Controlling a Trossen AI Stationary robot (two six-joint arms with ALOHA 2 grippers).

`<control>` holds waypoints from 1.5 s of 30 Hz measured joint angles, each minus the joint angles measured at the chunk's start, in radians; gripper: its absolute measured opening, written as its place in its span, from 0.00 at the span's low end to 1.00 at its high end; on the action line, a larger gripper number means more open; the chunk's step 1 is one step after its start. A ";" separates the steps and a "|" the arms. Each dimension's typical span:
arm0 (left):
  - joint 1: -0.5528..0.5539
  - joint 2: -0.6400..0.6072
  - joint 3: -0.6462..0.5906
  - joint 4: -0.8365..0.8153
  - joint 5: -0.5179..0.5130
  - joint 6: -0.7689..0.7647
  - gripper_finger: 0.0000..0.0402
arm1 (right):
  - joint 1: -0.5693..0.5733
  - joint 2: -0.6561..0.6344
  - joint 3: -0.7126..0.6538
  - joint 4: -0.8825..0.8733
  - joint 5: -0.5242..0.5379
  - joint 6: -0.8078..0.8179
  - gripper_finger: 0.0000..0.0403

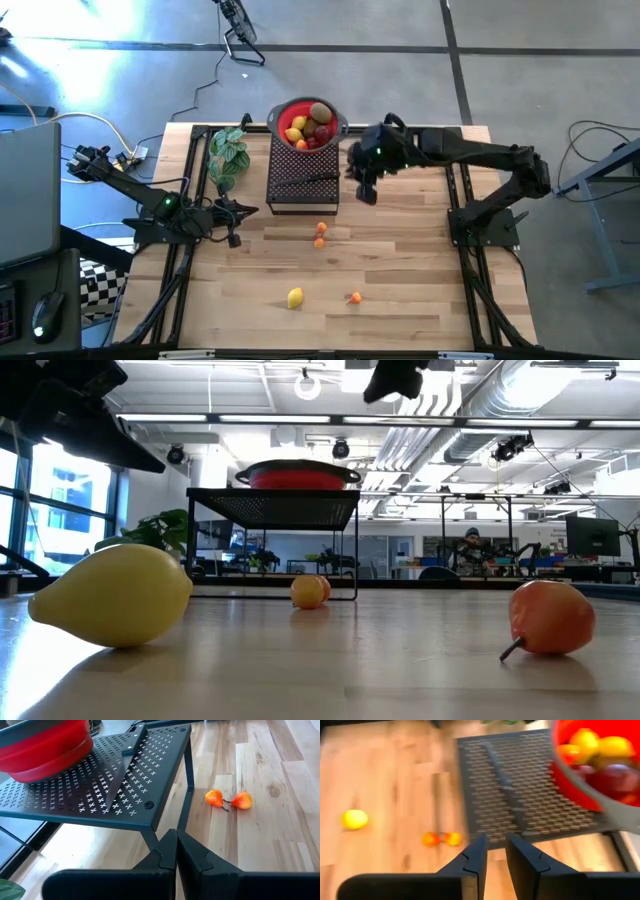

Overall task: Pick & Place Fruit
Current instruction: Put the pear into the red strainer bowl

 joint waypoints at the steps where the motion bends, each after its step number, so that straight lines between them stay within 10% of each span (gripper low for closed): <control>1: 0.000 0.000 0.000 0.000 0.005 0.000 0.01 | 0.026 0.000 0.000 -0.002 0.006 0.018 0.14; 18: 0.000 0.000 0.000 0.001 0.156 -0.030 0.01 | 0.477 0.000 -0.140 0.013 0.268 0.410 0.06; 33: 0.000 0.000 0.000 0.001 0.157 -0.030 0.01 | 0.610 0.001 -0.369 0.182 0.259 0.761 0.06; 45: 0.000 0.000 0.000 0.001 0.155 -0.030 0.01 | 0.613 0.001 -0.373 0.206 0.193 0.716 0.06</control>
